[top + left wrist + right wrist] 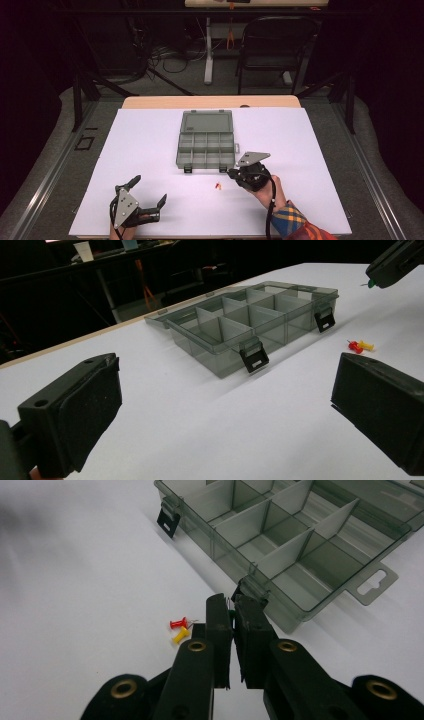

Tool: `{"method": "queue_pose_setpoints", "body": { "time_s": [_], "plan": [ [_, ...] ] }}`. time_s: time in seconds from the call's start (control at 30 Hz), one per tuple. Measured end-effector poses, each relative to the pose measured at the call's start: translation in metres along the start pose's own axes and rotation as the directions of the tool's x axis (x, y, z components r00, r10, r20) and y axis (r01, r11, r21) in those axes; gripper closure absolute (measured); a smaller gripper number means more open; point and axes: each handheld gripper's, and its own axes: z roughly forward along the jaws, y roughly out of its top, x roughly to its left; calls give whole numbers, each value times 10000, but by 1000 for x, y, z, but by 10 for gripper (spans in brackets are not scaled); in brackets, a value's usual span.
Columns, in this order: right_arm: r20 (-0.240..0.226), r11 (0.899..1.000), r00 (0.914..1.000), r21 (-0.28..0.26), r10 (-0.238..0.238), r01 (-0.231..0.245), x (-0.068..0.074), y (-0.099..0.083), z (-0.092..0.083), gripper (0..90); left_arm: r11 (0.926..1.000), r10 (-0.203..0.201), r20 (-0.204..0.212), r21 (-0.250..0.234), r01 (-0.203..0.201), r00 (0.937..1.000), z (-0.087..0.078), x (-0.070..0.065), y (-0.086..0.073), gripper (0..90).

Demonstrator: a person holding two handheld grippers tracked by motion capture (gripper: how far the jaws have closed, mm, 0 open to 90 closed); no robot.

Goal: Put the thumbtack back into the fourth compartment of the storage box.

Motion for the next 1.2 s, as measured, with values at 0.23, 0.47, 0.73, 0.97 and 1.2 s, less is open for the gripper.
{"method": "queue_pose_setpoints", "body": {
  "time_s": [0.23,0.47,0.73,0.97,1.2],
  "plan": [
    [251,9999,9997,-122,-64,67,-6,6,-9,856,10000,-6,-24,11,6,10000,0,0,0,0],
    [463,9994,9986,-228,-246,257,-11,16,-16,856,10000,-6,-37,2,6,10000,0,0,0,0],
    [700,9986,9967,-307,-408,430,-19,32,-18,856,10000,-23,-52,6,23,10000,0,0,0,0],
    [810,9981,9954,-289,-516,541,-24,43,-14,856,10000,-29,-45,4,29,10000,0,0,0,0],
    [993,9979,9933,-209,-586,610,-32,53,-6,856,10000,-30,-47,-10,30,10000,-1,0,0,0]
  ]
}}
